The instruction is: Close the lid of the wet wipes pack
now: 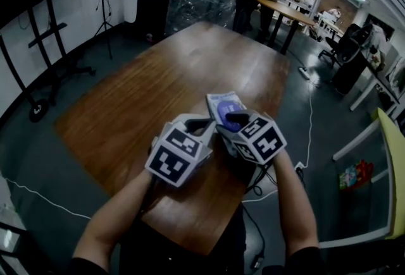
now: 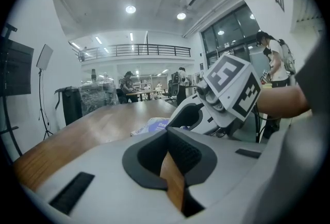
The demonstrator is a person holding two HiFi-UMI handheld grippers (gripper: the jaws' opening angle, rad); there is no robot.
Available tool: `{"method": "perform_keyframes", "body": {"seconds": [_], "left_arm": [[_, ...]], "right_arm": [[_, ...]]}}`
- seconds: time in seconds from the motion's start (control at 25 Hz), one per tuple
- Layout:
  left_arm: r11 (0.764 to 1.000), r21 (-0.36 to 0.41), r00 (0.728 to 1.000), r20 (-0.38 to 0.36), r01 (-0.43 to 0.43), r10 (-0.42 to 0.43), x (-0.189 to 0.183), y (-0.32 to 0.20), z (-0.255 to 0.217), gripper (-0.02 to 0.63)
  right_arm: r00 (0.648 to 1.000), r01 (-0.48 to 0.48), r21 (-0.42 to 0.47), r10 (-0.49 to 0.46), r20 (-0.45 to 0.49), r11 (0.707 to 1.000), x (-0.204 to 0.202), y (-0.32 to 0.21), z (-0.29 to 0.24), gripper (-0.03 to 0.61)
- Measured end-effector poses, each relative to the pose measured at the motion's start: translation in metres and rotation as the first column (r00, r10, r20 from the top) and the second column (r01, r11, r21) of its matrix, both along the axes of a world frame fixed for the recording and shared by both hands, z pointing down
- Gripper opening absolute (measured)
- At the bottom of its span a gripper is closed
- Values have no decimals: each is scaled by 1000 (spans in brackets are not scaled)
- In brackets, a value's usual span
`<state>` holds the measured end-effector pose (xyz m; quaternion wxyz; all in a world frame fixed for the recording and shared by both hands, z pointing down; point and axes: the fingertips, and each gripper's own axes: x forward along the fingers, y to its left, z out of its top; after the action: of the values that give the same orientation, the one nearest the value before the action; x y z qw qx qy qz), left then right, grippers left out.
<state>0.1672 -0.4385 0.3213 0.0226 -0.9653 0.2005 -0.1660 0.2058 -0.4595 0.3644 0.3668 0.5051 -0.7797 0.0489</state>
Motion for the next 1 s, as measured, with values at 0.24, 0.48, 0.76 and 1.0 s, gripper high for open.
{"method": "perform_keyframes", "body": {"seconds": [0.24, 0.48, 0.76, 1.0], "left_arm": [[1000, -3, 1000, -15, 3, -3, -4, 2, -3, 6], [1000, 10, 995, -101, 6, -5, -10, 9, -20, 6], [1000, 14, 987, -158, 10, -8, -20, 23, -26, 6], [999, 27, 982, -190, 21, -16, -37, 50, -36, 6]], "right_arm": [[1000, -8, 26, 7, 28, 1000, 0, -3, -2, 173], [991, -78, 182, 57, 121, 980, 5, 11, -26, 122], [953, -161, 327, 61, 296, 931, -5, 42, -66, 12], [916, -253, 401, 85, 392, 880, -12, 87, -88, 11]]}}
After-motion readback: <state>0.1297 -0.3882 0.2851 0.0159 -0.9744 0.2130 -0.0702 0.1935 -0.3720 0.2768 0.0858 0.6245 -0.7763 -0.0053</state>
